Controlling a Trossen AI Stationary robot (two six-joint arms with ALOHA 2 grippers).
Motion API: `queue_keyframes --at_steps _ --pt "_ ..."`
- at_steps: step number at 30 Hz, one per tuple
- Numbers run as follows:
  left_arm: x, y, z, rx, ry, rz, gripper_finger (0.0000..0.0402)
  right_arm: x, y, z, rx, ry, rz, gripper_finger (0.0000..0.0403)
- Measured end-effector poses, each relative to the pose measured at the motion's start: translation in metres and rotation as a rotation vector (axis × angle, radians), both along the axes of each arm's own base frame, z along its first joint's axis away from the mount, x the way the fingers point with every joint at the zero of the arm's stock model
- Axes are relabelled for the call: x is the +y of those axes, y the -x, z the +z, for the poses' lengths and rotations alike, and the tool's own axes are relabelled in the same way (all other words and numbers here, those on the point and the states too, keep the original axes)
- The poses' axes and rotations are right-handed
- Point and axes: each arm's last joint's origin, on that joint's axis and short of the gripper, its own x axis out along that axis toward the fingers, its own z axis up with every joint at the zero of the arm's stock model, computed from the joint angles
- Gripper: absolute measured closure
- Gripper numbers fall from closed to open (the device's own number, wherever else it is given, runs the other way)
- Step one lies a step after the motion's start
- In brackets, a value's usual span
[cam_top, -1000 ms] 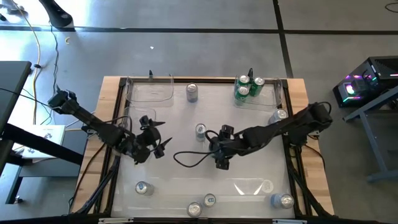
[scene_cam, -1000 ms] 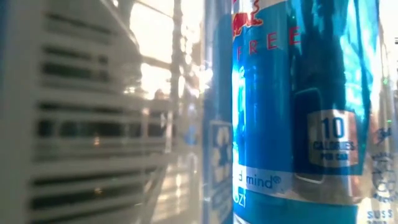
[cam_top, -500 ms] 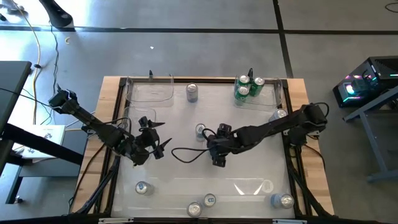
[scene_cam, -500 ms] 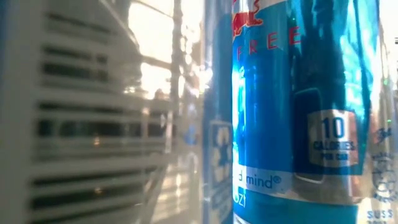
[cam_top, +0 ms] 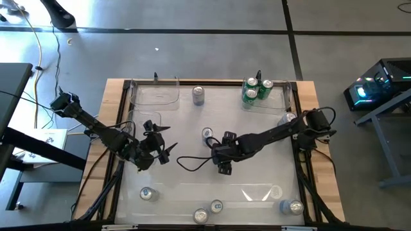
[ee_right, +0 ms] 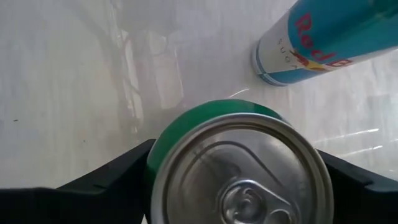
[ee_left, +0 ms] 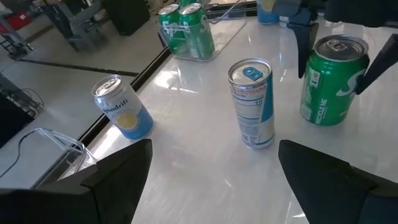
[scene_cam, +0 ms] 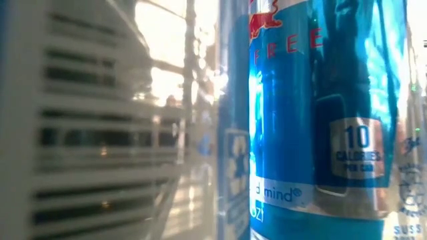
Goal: Sort soda cans
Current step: Put the green soda can into the top right transparent bin
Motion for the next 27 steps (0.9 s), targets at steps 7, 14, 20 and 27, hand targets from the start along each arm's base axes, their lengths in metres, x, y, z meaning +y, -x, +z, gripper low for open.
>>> queue_keyframes --at_steps 7,14,20,27 --pt "0.000 0.000 0.000 0.001 0.007 -0.005 0.0053 -0.007 0.006 0.005 0.041 -0.033 -0.057 0.0110" --pt "-0.001 0.000 0.000 0.000 0.013 -0.010 0.0053 -0.029 0.054 0.070 -0.027 0.063 -0.211 0.0110" --pt "-0.001 -0.001 0.001 -0.007 0.018 -0.011 0.0053 -0.092 0.130 0.126 -0.052 0.204 -0.615 0.0110" --pt "-0.001 -0.001 0.001 -0.008 0.019 -0.010 0.0053 -0.159 0.185 0.156 -0.111 0.262 -0.884 0.0110"
